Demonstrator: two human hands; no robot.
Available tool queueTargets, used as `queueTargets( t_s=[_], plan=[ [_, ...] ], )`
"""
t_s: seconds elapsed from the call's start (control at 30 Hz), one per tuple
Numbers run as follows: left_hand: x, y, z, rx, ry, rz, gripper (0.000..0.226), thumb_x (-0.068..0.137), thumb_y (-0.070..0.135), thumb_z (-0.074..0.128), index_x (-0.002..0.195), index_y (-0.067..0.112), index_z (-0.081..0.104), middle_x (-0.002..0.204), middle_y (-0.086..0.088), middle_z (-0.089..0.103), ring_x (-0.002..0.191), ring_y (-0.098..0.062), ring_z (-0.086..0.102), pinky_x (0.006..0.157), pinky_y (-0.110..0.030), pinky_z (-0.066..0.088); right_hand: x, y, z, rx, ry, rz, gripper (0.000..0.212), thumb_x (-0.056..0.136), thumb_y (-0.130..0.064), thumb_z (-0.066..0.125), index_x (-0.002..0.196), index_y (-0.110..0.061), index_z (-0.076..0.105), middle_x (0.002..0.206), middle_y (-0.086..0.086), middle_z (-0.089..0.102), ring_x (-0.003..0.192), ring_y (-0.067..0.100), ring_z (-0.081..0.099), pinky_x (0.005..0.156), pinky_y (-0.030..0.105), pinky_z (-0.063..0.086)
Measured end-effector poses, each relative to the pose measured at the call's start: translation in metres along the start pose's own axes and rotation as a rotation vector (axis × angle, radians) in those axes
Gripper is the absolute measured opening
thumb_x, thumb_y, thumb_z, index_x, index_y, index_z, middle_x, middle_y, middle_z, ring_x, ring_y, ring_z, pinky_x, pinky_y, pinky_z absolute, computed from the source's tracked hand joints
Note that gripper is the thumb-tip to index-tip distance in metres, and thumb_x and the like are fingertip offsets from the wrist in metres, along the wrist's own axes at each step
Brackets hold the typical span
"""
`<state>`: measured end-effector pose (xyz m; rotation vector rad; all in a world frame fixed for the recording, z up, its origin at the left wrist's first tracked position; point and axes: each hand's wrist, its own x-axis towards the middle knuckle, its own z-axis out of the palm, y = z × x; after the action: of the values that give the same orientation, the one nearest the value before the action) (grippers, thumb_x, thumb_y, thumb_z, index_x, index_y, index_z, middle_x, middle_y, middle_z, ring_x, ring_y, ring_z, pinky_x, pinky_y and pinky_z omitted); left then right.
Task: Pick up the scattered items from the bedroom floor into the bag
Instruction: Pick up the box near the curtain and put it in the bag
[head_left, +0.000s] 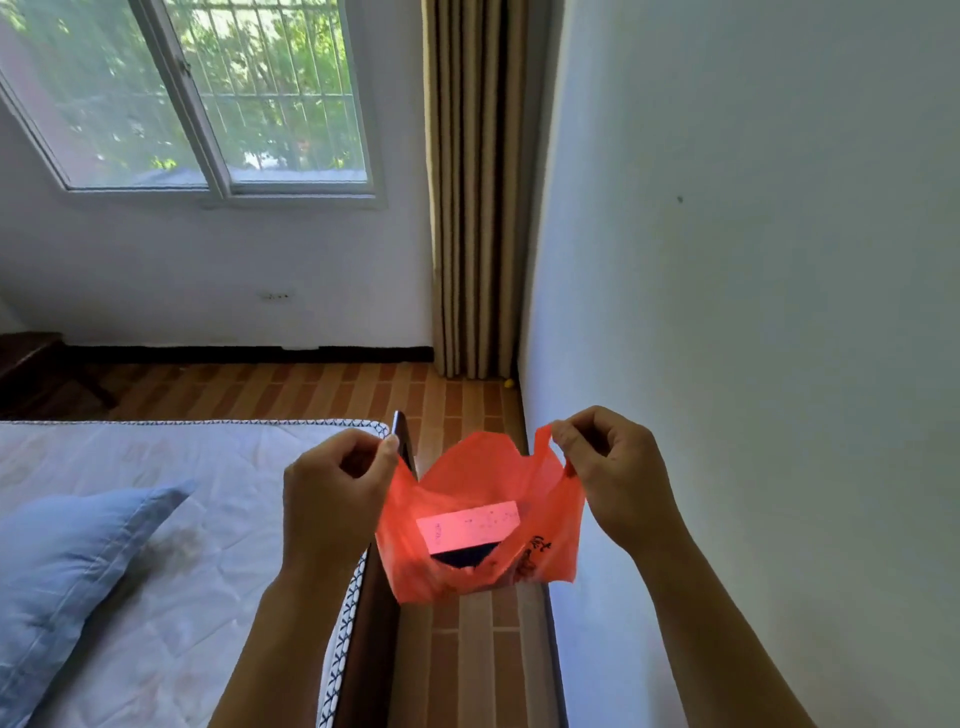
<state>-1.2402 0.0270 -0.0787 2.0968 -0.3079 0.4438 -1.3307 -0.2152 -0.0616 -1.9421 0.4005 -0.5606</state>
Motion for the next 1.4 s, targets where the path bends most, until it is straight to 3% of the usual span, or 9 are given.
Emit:
queueTargets(
  t_s=[0.4, 0.57, 0.67, 0.8, 0.87, 1.07, 1.17, 1.33, 1.4],
  plan=[
    [0.083, -0.002, 0.055, -0.164, -0.051, 0.048, 0.016, 0.092, 0.017, 0.078, 0.077, 0.015, 0.076, 0.067, 0.009, 0.071, 0.064, -0.01, 0.069, 0.065, -0.031, 0.056, 0.055, 0.004, 0.0, -0.032, 0.147, 0.043, 0.021, 0.099, -0.026, 0.069, 0.081, -0.017, 0.071, 0.072, -0.003, 0.072, 0.07, 0.014, 0.067, 0.071, 0.034, 0.057],
    [0.118, -0.03, 0.069, -0.171, -0.079, 0.008, 0.02, 0.092, 0.018, 0.078, 0.072, 0.019, 0.074, 0.063, 0.008, 0.069, 0.062, -0.012, 0.068, 0.063, -0.038, 0.057, 0.087, 0.009, 0.019, -0.024, 0.194, 0.074, 0.021, 0.098, -0.022, 0.07, 0.08, -0.014, 0.071, 0.071, 0.001, 0.07, 0.07, 0.02, 0.066, 0.07, 0.032, 0.055],
    [0.148, -0.051, 0.076, -0.171, -0.106, 0.002, 0.021, 0.092, 0.018, 0.078, 0.071, 0.021, 0.074, 0.062, 0.01, 0.069, 0.061, -0.009, 0.067, 0.062, -0.035, 0.056, 0.118, 0.004, 0.039, -0.039, 0.199, 0.081, 0.021, 0.099, -0.023, 0.069, 0.079, -0.014, 0.07, 0.07, 0.001, 0.069, 0.067, 0.015, 0.064, 0.066, 0.023, 0.052],
    [0.199, -0.083, 0.084, -0.158, -0.143, -0.007, 0.022, 0.092, 0.02, 0.078, 0.071, 0.023, 0.073, 0.06, 0.012, 0.068, 0.064, -0.007, 0.068, 0.06, -0.023, 0.051, 0.17, -0.007, 0.08, -0.072, 0.173, 0.085, 0.021, 0.099, -0.023, 0.069, 0.081, -0.013, 0.071, 0.072, 0.002, 0.07, 0.071, 0.02, 0.066, 0.069, 0.029, 0.055],
    [0.228, -0.098, 0.086, -0.17, -0.14, -0.027, 0.022, 0.092, 0.021, 0.078, 0.07, 0.023, 0.073, 0.06, 0.011, 0.067, 0.064, -0.007, 0.067, 0.057, -0.018, 0.048, 0.199, -0.014, 0.103, -0.087, 0.167, 0.075, 0.02, 0.099, -0.022, 0.069, 0.081, -0.014, 0.071, 0.072, 0.0, 0.07, 0.07, 0.016, 0.066, 0.068, 0.025, 0.054],
    [0.306, -0.134, 0.088, -0.173, -0.138, -0.042, 0.026, 0.091, 0.022, 0.078, 0.066, 0.024, 0.07, 0.059, 0.012, 0.067, 0.061, -0.009, 0.066, 0.058, -0.024, 0.048, 0.266, -0.025, 0.158, -0.106, 0.179, 0.085, 0.024, 0.099, -0.022, 0.069, 0.077, -0.013, 0.069, 0.065, -0.002, 0.067, 0.062, 0.01, 0.06, 0.063, 0.027, 0.051],
    [0.332, -0.151, 0.088, -0.203, -0.141, -0.031, 0.023, 0.091, 0.021, 0.078, 0.069, 0.025, 0.071, 0.061, 0.012, 0.068, 0.066, -0.009, 0.067, 0.058, -0.018, 0.047, 0.287, -0.027, 0.179, -0.133, 0.178, 0.081, 0.024, 0.1, -0.021, 0.069, 0.077, -0.015, 0.068, 0.061, -0.008, 0.064, 0.061, 0.009, 0.059, 0.062, 0.022, 0.049],
    [0.353, -0.173, 0.095, -0.272, -0.122, -0.014, 0.015, 0.093, 0.019, 0.076, 0.079, 0.015, 0.075, 0.069, 0.01, 0.071, 0.074, -0.007, 0.069, 0.061, -0.01, 0.05, 0.317, -0.032, 0.199, -0.175, 0.186, 0.05, 0.025, 0.101, -0.023, 0.066, 0.079, -0.011, 0.068, 0.066, 0.0, 0.066, 0.064, 0.019, 0.061, 0.065, 0.032, 0.052],
    [0.361, -0.177, 0.1, -0.281, -0.104, -0.017, 0.014, 0.094, 0.02, 0.075, 0.082, 0.013, 0.075, 0.071, 0.008, 0.071, 0.073, -0.008, 0.069, 0.061, -0.009, 0.05, 0.327, -0.034, 0.202, -0.181, 0.19, 0.029, 0.024, 0.102, -0.022, 0.065, 0.08, -0.012, 0.068, 0.068, -0.001, 0.067, 0.067, 0.017, 0.063, 0.065, 0.028, 0.053]
  ],
)
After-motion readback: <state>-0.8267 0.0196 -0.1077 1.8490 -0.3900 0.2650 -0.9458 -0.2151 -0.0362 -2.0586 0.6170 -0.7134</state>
